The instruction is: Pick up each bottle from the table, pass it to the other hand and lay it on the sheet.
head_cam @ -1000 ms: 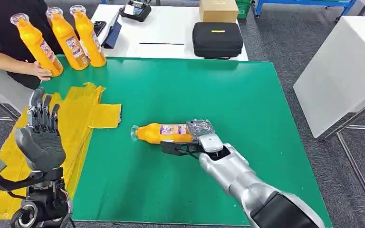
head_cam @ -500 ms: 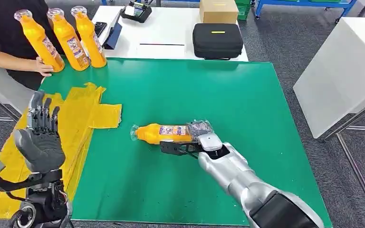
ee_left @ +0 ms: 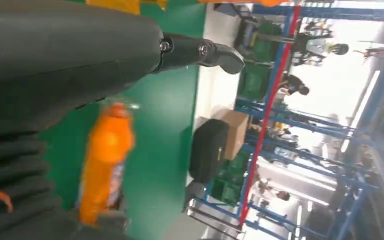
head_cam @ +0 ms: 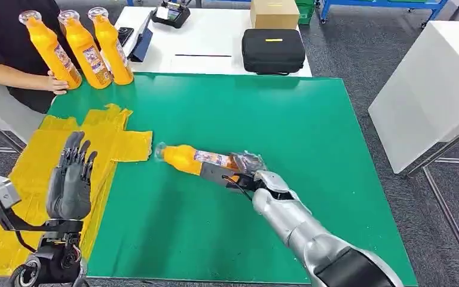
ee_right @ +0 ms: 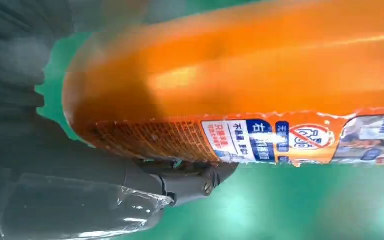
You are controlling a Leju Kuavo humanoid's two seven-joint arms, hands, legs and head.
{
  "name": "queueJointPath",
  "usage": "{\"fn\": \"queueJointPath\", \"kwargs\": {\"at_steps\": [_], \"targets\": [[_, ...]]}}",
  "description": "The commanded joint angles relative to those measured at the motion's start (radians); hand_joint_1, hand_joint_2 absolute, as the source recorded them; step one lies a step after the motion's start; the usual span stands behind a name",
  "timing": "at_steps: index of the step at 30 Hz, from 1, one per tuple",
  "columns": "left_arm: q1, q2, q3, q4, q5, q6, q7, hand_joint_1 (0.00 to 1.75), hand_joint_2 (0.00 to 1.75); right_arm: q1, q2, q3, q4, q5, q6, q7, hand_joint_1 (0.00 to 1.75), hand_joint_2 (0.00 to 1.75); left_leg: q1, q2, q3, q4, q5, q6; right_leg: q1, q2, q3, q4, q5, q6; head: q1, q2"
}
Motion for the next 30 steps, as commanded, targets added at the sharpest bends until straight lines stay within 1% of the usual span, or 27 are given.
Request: {"fn": "queueJointPath", "kwargs": {"at_steps": [1,3,4,6,7,9,10,11,12,14,15,18,19,20,22,23,25,26,27,28,29,30], "targets": [[0.097,-0.093,0.082,-0.078,-0.090,-0.026,-0.032,0.00,1.75,0.215,-0.083,-0.076,-0.770,-0.377,0.116,-0.057,1.75,1.75,0.000,-0.001,0.000,0.002,-0.003,0.001,0.001,-0.001,0.001,0.001,-0.003,-0.006,0.000,0.000],[0.100,-0.113,0.056,-0.105,-0.107,-0.032,-0.039,0.00,1.75,0.249,-0.111,-0.041,-0.869,-0.467,0.135,-0.076,1.75,1.75,0.000,-0.003,-0.002,0.001,-0.001,0.001,0.000,-0.003,-0.001,0.000,-0.001,-0.003,0.000,0.000],[0.096,-0.121,0.032,-0.114,-0.110,-0.037,-0.039,0.00,1.75,0.257,-0.126,-0.030,-0.891,-0.480,0.133,-0.081,1.75,1.75,0.001,-0.005,-0.002,0.002,-0.002,0.001,0.001,-0.005,0.001,0.001,-0.003,-0.005,0.000,0.000],[0.077,-0.127,-0.042,-0.121,-0.127,-0.038,-0.035,0.00,1.75,0.280,-0.158,-0.014,-0.936,-0.492,0.121,-0.092,1.75,1.75,0.000,-0.004,-0.004,0.001,0.000,0.001,0.000,-0.005,-0.003,0.000,-0.002,-0.002,0.000,0.000],[0.078,-0.122,-0.068,-0.121,-0.136,-0.031,-0.038,0.00,1.75,0.293,-0.170,-0.008,-0.950,-0.483,0.115,-0.093,1.75,1.75,0.000,-0.007,-0.003,0.002,-0.002,0.002,0.000,-0.007,0.000,0.001,-0.003,-0.004,0.000,0.000],[0.087,-0.088,-0.124,-0.105,-0.150,-0.012,-0.085,0.00,1.75,0.326,-0.196,0.014,-0.974,-0.469,0.101,-0.104,1.75,1.75,0.000,-0.005,-0.005,0.000,0.000,0.001,0.000,-0.006,-0.004,-0.001,-0.002,-0.003,0.000,0.000],[0.089,-0.079,-0.136,-0.098,-0.136,-0.014,-0.098,0.00,1.75,0.334,-0.205,0.024,-0.975,-0.466,0.094,-0.111,1.75,1.75,0.000,-0.007,-0.003,0.001,-0.001,0.002,0.001,-0.007,-0.001,-0.001,-0.003,-0.005,0.001,0.000],[0.086,-0.068,-0.154,-0.089,-0.120,-0.020,-0.108,0.00,1.75,0.338,-0.219,0.042,-0.970,-0.470,0.081,-0.118,1.75,1.75,0.000,-0.005,-0.003,0.000,-0.001,0.001,0.000,-0.005,-0.002,-0.001,-0.002,-0.004,0.000,0.000],[0.087,-0.065,-0.157,-0.087,-0.118,-0.019,-0.111,0.00,1.75,0.339,-0.222,0.047,-0.967,-0.472,0.076,-0.121,1.75,1.75,0.000,-0.005,0.000,0.000,-0.002,0.002,0.000,-0.005,0.001,-0.001,-0.003,-0.006,0.000,0.000],[0.087,-0.065,-0.157,-0.087,-0.118,-0.019,-0.111,0.00,1.75,0.339,-0.222,0.047,-0.967,-0.472,0.076,-0.121,1.75,1.75,-0.001,-0.003,-0.004,0.000,-0.001,0.001,0.000,-0.003,-0.003,-0.001,-0.001,-0.003,0.000,0.000],[0.087,-0.065,-0.157,-0.087,-0.118,-0.019,-0.111,0.00,1.75,0.339,-0.222,0.047,-0.967,-0.472,0.076,-0.121,1.75,1.75,-0.001,-0.004,-0.001,0.000,-0.002,0.001,0.000,-0.003,-0.001,-0.001,-0.002,-0.005,0.000,0.000],[0.076,-0.056,-0.173,-0.086,-0.103,-0.035,-0.115,0.00,1.75,0.350,-0.231,0.068,-0.970,-0.481,0.053,-0.118,1.75,1.75,-0.001,-0.002,-0.003,0.000,-0.001,0.001,0.000,-0.002,-0.003,-0.001,-0.001,-0.004,0.000,0.000],[0.079,-0.054,-0.188,-0.087,-0.098,-0.040,-0.114,0.00,1.75,0.374,-0.232,0.084,-0.981,-0.465,0.032,-0.118,1.75,1.75,-0.001,-0.002,-0.004,0.000,-0.001,0.001,0.000,-0.002,-0.003,-0.001,-0.001,-0.003,0.000,0.000],[0.081,-0.050,-0.199,-0.086,-0.085,-0.044,-0.116,0.00,1.75,0.391,-0.231,0.100,-0.990,-0.454,0.024,-0.120,1.75,1.75,0.000,-0.003,-0.001,0.000,-0.002,0.001,0.001,-0.003,-0.001,-0.001,-0.002,-0.005,0.000,0.000],[0.085,-0.044,-0.216,-0.085,-0.070,-0.042,-0.122,0.00,1.75,0.424,-0.221,0.136,-1.009,-0.414,-0.006,-0.128,1.75,1.75,0.000,-0.003,-0.002,-0.001,-0.001,0.001,0.001,-0.003,-0.002,-0.002,-0.001,-0.003,0.000,0.000],[0.073,-0.033,-0.240,-0.078,-0.049,-0.022,-0.131,0.00,1.75,0.437,-0.211,0.174,-1.025,-0.382,-0.013,-0.123,1.75,1.75,0.000,-0.003,0.000,-0.001,-0.003,0.001,0.001,-0.003,0.001,-0.002,-0.003,-0.005,0.000,0.000],[0.061,-0.028,-0.262,-0.070,-0.034,-0.008,-0.134,0.00,1.75,0.447,-0.194,0.218,-1.036,-0.355,-0.021,-0.112,1.75,1.75,0.000,-0.002,-0.003,-0.001,-0.002,0.000,0.001,-0.001,-0.002,-0.001,-0.001,-0.004,0.000,0.000],[0.052,-0.028,-0.276,-0.065,-0.017,0.001,-0.133,0.00,1.75,0.452,-0.186,0.257,-1.046,-0.314,-0.037,-0.099,1.75,1.75,0.000,-0.001,0.000,-0.001,-0.003,0.001,0.001,-0.001,0.000,-0.001,-0.002,-0.005,0.000,0.000],[0.051,-0.034,-0.282,-0.065,-0.004,0.006,-0.130,0.00,1.75,0.457,-0.182,0.277,-1.051,-0.291,-0.049,-0.094,1.75,1.75,0.000,-0.001,-0.002,-0.001,-0.002,0.000,0.001,-0.001,-0.002,-0.001,-0.002,-0.004,0.000,0.000],[0.049,-0.035,-0.285,-0.066,-0.003,0.007,-0.130,0.00,1.75,0.461,-0.178,0.283,-1.052,-0.285,-0.054,-0.091,1.75,1.75,0.000,-0.001,-0.003,-0.001,-0.002,0.000,0.001,-0.001,-0.003,-0.001,-0.001,-0.004,0.000,0.000],[0.049,-0.036,-0.290,-0.072,0.017,0.012,-0.125,0.00,1.75,0.463,-0.180,0.305,-1.059,-0.258,-0.067,-0.084,1.75,1.75,0.000,-0.002,-0.001,0.000,-0.003,0.000,0.001,-0.001,-0.001,0.000,-0.002,-0.006,0.000,0.000],[0.050,-0.035,-0.292,-0.075,0.017,0.012,-0.125,0.00,1.75,0.467,-0.177,0.311,-1.061,-0.253,-0.072,-0.081,1.75,1.75,0.000,-0.002,-0.003,0.000,-0.002,0.000,0.001,-0.002,-0.003,0.000,-0.002,-0.004,0.000,0.000]]}}
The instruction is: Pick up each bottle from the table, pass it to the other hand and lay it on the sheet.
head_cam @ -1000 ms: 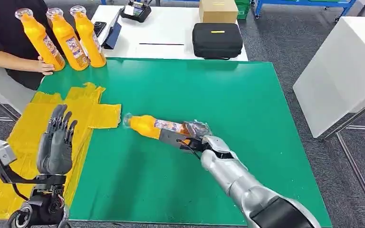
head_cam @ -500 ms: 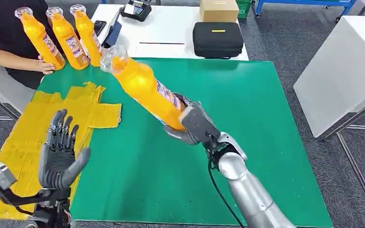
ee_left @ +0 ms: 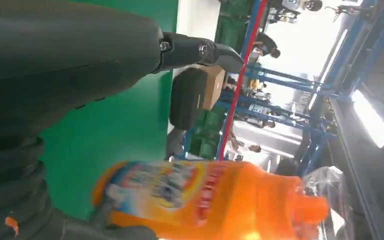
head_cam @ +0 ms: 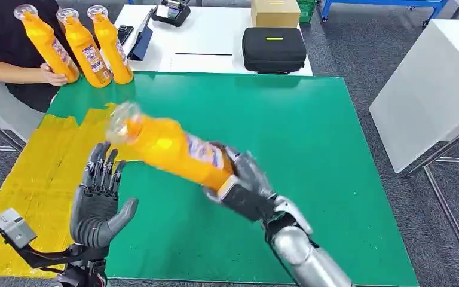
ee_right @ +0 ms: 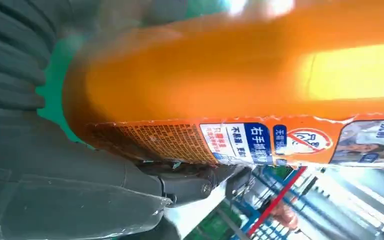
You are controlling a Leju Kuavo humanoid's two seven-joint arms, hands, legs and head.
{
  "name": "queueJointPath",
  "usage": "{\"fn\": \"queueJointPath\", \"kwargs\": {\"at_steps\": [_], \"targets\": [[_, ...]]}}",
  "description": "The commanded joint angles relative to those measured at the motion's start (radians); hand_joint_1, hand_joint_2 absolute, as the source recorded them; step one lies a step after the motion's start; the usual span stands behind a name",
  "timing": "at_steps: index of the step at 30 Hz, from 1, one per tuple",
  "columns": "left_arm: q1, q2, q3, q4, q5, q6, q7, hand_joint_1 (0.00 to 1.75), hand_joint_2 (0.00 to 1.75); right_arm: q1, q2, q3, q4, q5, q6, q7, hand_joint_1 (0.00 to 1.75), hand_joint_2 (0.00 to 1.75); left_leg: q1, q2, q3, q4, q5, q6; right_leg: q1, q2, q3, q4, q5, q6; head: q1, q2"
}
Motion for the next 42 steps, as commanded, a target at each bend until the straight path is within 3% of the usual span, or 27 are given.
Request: {"fn": "queueJointPath", "kwargs": {"at_steps": [1,5,8,17,25,36,42], "targets": [[-0.039,0.041,-0.086,0.036,0.051,0.021,0.008,0.00,1.75,0.031,0.016,0.182,-0.051,0.090,-0.052,0.032,1.75,1.75,0.000,0.000,0.002,-0.001,0.000,0.000,0.001,0.000,0.002,0.000,-0.001,-0.004,0.000,0.000],[-0.030,0.046,-0.095,0.003,0.106,0.019,0.011,0.00,1.75,0.050,0.014,0.228,-0.062,0.143,-0.080,0.048,1.75,1.75,0.000,-0.001,0.004,0.000,-0.002,0.001,0.001,-0.001,0.004,0.000,-0.002,-0.006,0.000,0.000],[-0.047,0.053,-0.119,-0.010,0.137,0.018,0.014,0.00,1.75,-0.014,-0.020,0.296,0.025,0.152,-0.106,0.039,1.75,1.75,0.001,0.000,0.004,0.000,-0.001,0.001,0.001,0.000,0.003,0.000,-0.001,-0.005,0.001,0.000],[-0.052,0.053,-0.124,-0.007,0.139,0.020,0.014,0.00,1.75,-0.023,-0.020,0.302,0.041,0.153,-0.114,0.033,1.75,1.75,0.000,-0.001,0.005,-0.001,-0.001,0.001,0.001,-0.001,0.005,-0.001,-0.002,-0.006,0.000,0.000],[-0.142,0.071,-0.154,0.076,0.165,0.012,0.040,0.00,1.75,-0.063,-0.023,0.430,0.150,0.219,-0.180,0.059,1.75,1.75,0.001,-0.002,0.007,-0.002,-0.001,0.000,0.001,-0.002,0.007,-0.002,-0.001,-0.007,0.000,0.000],[-0.159,0.071,-0.173,0.106,0.168,0.001,0.049,0.00,1.75,-0.099,-0.021,0.506,0.209,0.137,-0.165,0.147,1.75,1.75,0.000,-0.002,0.005,-0.002,0.000,0.001,0.001,-0.002,0.005,-0.002,-0.001,-0.005,0.000,0.000],[-0.191,0.071,-0.198,0.142,0.129,0.018,0.026,0.00,1.75,-0.163,0.024,0.551,0.318,0.244,-0.214,0.202,1.75,1.75,0.001,-0.002,0.005,-0.001,0.000,0.000,0.001,-0.002,0.004,-0.001,-0.001,-0.005,0.000,0.000]]}}
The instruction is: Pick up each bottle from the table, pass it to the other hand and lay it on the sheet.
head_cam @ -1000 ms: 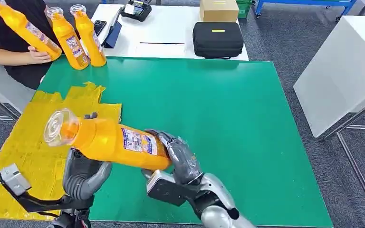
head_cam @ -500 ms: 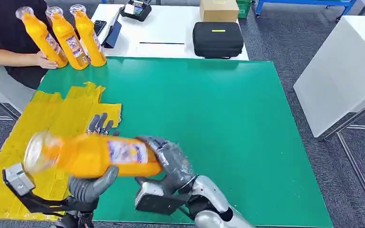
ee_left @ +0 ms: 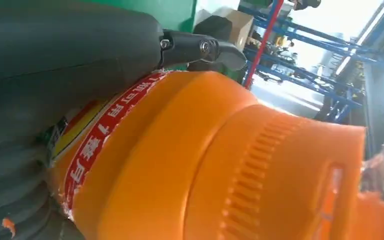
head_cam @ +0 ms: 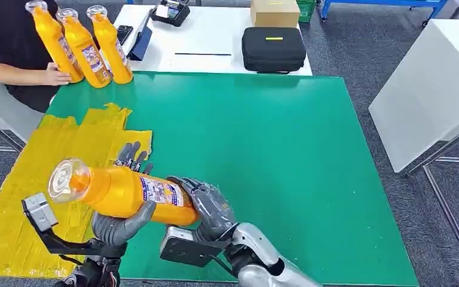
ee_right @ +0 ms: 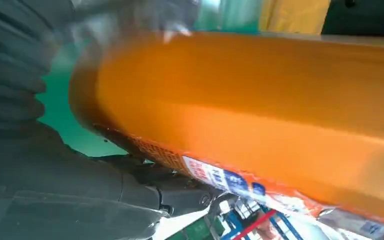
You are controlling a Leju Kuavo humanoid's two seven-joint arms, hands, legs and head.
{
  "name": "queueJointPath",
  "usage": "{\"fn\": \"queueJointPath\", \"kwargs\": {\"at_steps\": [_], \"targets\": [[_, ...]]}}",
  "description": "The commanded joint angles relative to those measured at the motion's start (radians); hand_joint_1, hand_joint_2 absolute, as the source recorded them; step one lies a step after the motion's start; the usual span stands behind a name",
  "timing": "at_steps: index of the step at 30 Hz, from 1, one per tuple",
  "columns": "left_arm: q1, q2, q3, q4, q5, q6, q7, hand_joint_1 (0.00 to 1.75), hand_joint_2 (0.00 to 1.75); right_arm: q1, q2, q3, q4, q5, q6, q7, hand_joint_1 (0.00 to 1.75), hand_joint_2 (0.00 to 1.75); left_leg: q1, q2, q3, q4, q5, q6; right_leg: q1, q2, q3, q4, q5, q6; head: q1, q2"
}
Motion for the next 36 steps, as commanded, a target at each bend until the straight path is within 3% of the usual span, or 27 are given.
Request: {"fn": "queueJointPath", "kwargs": {"at_steps": [1,2,3,7,15,21,24,25,30,31,36], "targets": [[-0.113,0.019,-0.071,0.096,-0.030,0.007,-0.014,0.00,1.75,-0.079,0.040,0.163,0.217,0.098,-0.033,0.049,1.75,1.75,0.001,-0.002,0.003,-0.001,0.000,0.000,0.001,-0.002,0.004,-0.001,0.000,-0.004,0.000,0.000],[-0.114,0.022,-0.074,0.098,-0.030,0.008,-0.014,1.48,1.75,-0.089,0.054,0.156,0.240,0.093,-0.040,0.052,1.75,1.75,0.001,-0.003,0.005,-0.001,-0.001,0.001,0.001,-0.002,0.006,-0.001,-0.001,-0.006,0.000,0.000],[-0.115,0.021,-0.073,0.101,-0.029,0.008,-0.016,1.75,1.75,-0.087,0.029,0.173,0.208,0.096,-0.053,-0.003,1.75,1.75,0.001,-0.002,0.004,-0.001,0.000,0.000,0.001,-0.002,0.005,-0.001,-0.001,-0.005,0.000,0.000],[-0.082,0.019,-0.044,0.088,-0.035,0.013,-0.041,1.75,1.75,-0.025,-0.043,0.169,0.077,0.154,-0.034,0.049,1.75,1.75,0.001,-0.005,0.006,-0.001,-0.001,0.001,0.001,-0.005,0.007,-0.002,-0.002,-0.006,0.000,0.000],[-0.004,0.001,0.027,0.023,-0.015,0.028,-0.046,1.75,1.75,-0.017,0.036,0.129,0.186,0.214,-0.030,0.009,1.75,1.75,0.001,-0.002,0.003,-0.001,-0.001,0.000,0.001,-0.001,0.004,-0.001,-0.001,-0.004,0.000,0.000],[-0.034,-0.003,0.017,-0.011,-0.048,0.053,-0.025,1.75,1.75,0.048,-0.035,0.093,0.077,0.247,-0.034,-0.012,1.75,1.75,0.001,-0.007,0.003,0.000,-0.001,0.001,0.002,-0.007,0.004,-0.001,-0.003,-0.005,0.000,0.000],[-0.005,0.012,0.014,-0.010,-0.061,0.059,-0.035,1.75,1.75,0.060,-0.049,0.072,0.061,0.252,-0.033,-0.014,1.75,1.75,0.001,-0.006,0.003,-0.001,-0.001,0.001,0.002,-0.006,-0.004,-0.002,-0.002,-0.005,0.000,0.000],[0.012,0.022,0.015,-0.009,-0.061,0.051,-0.051,1.75,1.75,0.066,-0.047,0.054,0.063,0.243,-0.057,-0.027,0.00,1.75,0.001,-0.006,0.005,0.000,-0.002,0.001,0.001,-0.006,-0.002,-0.001,-0.003,-0.007,0.000,0.000],[0.029,0.030,0.021,-0.012,-0.058,0.043,-0.068,1.75,1.75,0.079,-0.058,0.034,0.052,0.242,-0.087,-0.035,0.00,1.75,0.000,-0.004,0.004,-0.001,-0.002,0.001,0.001,-0.004,0.005,-0.001,-0.003,-0.005,0.000,0.000],[0.031,0.030,0.022,-0.015,-0.059,0.045,-0.068,1.75,1.75,0.096,-0.060,0.010,0.042,0.237,-0.105,-0.029,0.00,0.00,0.000,-0.004,0.006,0.000,-0.003,0.001,0.001,-0.004,0.007,0.000,-0.004,-0.007,0.000,0.000],[0.069,0.033,0.051,-0.050,-0.069,0.054,-0.082,1.75,1.75,0.194,-0.115,-0.079,-0.061,0.259,-0.186,-0.036,0.00,0.00,0.000,-0.005,0.003,0.000,-0.002,0.001,0.001,-0.006,0.004,-0.001,-0.003,-0.005,0.000,0.000]]}}
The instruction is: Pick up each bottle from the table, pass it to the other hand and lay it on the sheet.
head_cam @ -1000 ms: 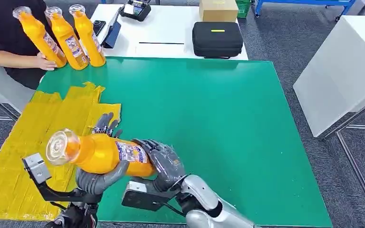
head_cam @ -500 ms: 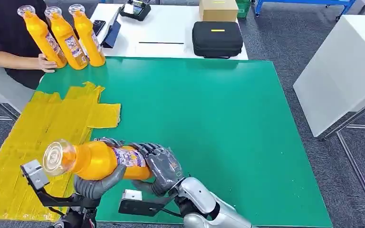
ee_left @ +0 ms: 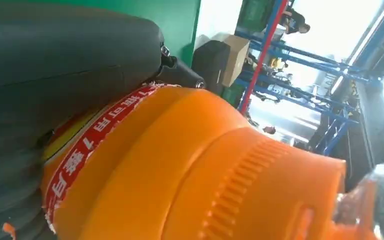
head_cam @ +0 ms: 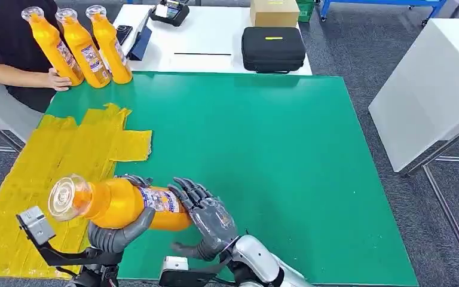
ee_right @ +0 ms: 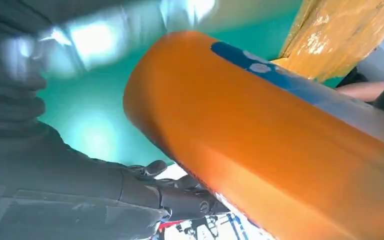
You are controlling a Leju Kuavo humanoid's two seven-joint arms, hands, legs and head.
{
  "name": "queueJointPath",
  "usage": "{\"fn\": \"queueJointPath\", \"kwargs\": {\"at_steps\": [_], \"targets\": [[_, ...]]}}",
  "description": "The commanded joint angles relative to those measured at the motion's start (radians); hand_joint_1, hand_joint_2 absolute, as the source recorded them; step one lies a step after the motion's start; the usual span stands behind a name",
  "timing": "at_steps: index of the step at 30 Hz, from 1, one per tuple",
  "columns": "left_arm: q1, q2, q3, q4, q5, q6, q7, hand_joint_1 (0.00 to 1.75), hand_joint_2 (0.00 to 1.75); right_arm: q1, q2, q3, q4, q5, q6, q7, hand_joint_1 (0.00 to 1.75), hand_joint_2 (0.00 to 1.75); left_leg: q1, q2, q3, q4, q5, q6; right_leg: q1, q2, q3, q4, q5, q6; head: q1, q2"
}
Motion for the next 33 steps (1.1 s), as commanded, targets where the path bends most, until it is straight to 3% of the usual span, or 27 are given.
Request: {"fn": "queueJointPath", "kwargs": {"at_steps": [1,4,10,12,15,19,21,24,33], "targets": [[0.018,0.025,0.040,-0.041,-0.010,0.006,-0.019,1.75,1.75,0.139,-0.092,-0.103,-0.116,0.018,-0.077,-0.010,0.00,0.00,0.000,-0.006,0.005,0.000,-0.002,0.001,0.001,-0.006,0.008,-0.001,-0.004,-0.006,0.000,0.000],[0.027,0.022,0.051,-0.047,-0.019,0.015,-0.028,1.75,1.75,0.161,-0.095,-0.122,-0.140,0.019,-0.094,-0.008,0.00,0.00,0.000,-0.002,0.003,0.000,-0.002,0.001,0.000,-0.001,0.005,0.000,-0.002,-0.004,0.000,0.000],[0.139,0.004,0.182,-0.137,-0.234,0.208,-0.112,1.75,1.75,0.470,-0.244,-0.286,-0.526,0.034,-0.270,0.046,0.00,0.00,0.000,-0.007,0.003,0.001,-0.003,0.001,0.001,-0.007,0.006,0.000,-0.005,-0.005,0.000,0.000],[0.150,0.000,0.240,-0.114,-0.506,0.365,-0.133,1.75,1.75,0.533,-0.211,-0.286,-0.647,0.071,-0.282,0.106,0.00,0.00,-0.001,-0.006,0.002,0.001,-0.004,0.001,0.000,-0.006,0.005,0.002,-0.006,-0.005,0.000,0.000],[0.132,-0.005,0.298,-0.044,-0.824,0.576,-0.146,1.75,1.75,0.519,-0.227,-0.289,-0.733,0.085,-0.257,0.158,0.00,0.00,-0.001,-0.003,0.003,0.002,-0.007,0.001,0.000,-0.002,0.005,0.003,-0.006,-0.007,0.000,0.000],[0.095,-0.052,0.353,0.076,-1.079,0.576,-0.117,1.75,1.75,0.500,-0.215,-0.415,-0.736,-0.012,-0.209,0.073,0.00,0.00,-0.001,-0.002,0.001,-0.001,-0.004,0.000,0.000,-0.001,0.001,-0.001,-0.002,-0.003,0.000,0.000],[0.067,-0.045,0.341,0.135,-1.182,0.576,-0.066,1.75,1.75,0.509,-0.211,-0.462,-0.742,-0.062,-0.196,0.019,0.00,0.00,-0.001,-0.004,0.004,-0.001,-0.004,0.000,-0.001,-0.003,0.001,0.000,-0.004,-0.004,0.000,0.000],[-0.002,-0.028,0.319,0.244,-1.266,0.576,0.016,1.75,1.75,0.527,-0.216,-0.489,-0.755,-0.103,-0.175,-0.020,0.00,0.00,-0.001,-0.003,0.004,-0.002,-0.004,0.000,-0.001,-0.003,-0.005,-0.002,-0.007,-0.003,0.000,0.000],[-0.020,-0.029,0.320,0.265,-1.269,0.576,0.018,1.75,1.75,0.533,-0.212,-0.489,-0.756,-0.102,-0.176,-0.023,0.00,0.00,-0.001,-0.003,0.008,-0.001,-0.004,0.002,0.000,-0.003,0.010,-0.001,-0.004,-0.002,0.000,0.000]]}}
